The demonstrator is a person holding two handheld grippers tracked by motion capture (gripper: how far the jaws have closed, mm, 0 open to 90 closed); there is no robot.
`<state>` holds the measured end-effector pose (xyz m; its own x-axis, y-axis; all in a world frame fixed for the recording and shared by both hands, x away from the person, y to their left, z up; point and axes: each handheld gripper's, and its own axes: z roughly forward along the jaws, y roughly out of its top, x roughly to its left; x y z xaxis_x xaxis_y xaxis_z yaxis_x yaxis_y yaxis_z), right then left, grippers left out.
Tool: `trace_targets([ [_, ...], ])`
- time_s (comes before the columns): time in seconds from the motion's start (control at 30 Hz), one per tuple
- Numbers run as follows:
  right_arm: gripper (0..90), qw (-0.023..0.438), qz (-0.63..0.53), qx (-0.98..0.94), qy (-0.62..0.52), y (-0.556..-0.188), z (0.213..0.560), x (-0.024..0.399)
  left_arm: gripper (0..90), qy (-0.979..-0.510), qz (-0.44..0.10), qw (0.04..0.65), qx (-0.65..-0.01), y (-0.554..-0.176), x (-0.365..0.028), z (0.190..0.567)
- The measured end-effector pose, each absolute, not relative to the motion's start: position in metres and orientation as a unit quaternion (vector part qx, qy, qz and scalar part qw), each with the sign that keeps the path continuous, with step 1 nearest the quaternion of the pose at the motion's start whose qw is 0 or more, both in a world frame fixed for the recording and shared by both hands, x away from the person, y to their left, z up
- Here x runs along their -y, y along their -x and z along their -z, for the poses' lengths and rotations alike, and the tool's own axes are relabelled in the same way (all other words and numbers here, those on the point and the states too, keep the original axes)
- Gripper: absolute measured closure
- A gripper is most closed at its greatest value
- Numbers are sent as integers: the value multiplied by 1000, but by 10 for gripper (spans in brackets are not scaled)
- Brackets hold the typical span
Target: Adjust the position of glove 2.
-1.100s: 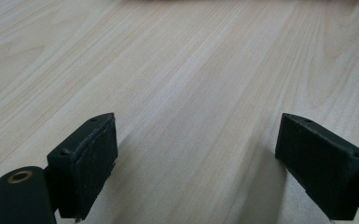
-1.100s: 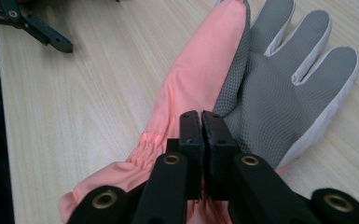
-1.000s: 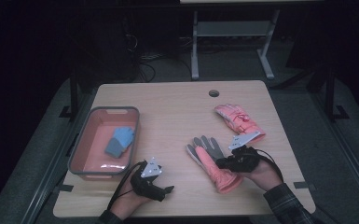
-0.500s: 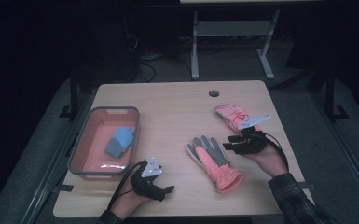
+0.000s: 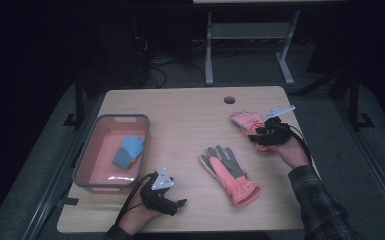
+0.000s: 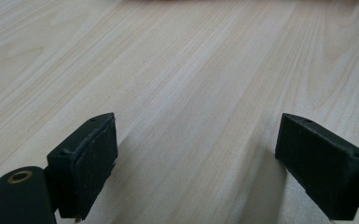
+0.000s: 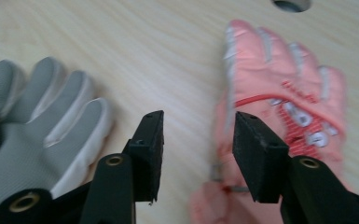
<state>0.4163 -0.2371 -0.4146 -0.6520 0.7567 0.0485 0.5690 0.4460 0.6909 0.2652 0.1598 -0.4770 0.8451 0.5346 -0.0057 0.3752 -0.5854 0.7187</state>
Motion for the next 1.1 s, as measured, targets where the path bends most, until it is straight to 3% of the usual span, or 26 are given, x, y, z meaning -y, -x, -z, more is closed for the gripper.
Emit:
trace_targets([
  [0.43,429,162,-307,-842,-413,-446,436,246,123,-884,-106,377,-257,-266,-159,477],
  [0.53,450,164,-299,-844,-415,-449,441,244,122,-883,-106,377,-257,-265,-159,477],
  [0.7,529,154,-293,-846,-417,-452,449,244,122,-883,-106,377,-257,-265,-159,477],
  [0.83,746,161,-292,-850,-408,-450,448,243,122,-883,-106,377,-257,-265,-159,477],
  [1.1,803,162,-302,-846,-408,-445,437,248,122,-883,-106,377,-257,-266,-159,477],
])
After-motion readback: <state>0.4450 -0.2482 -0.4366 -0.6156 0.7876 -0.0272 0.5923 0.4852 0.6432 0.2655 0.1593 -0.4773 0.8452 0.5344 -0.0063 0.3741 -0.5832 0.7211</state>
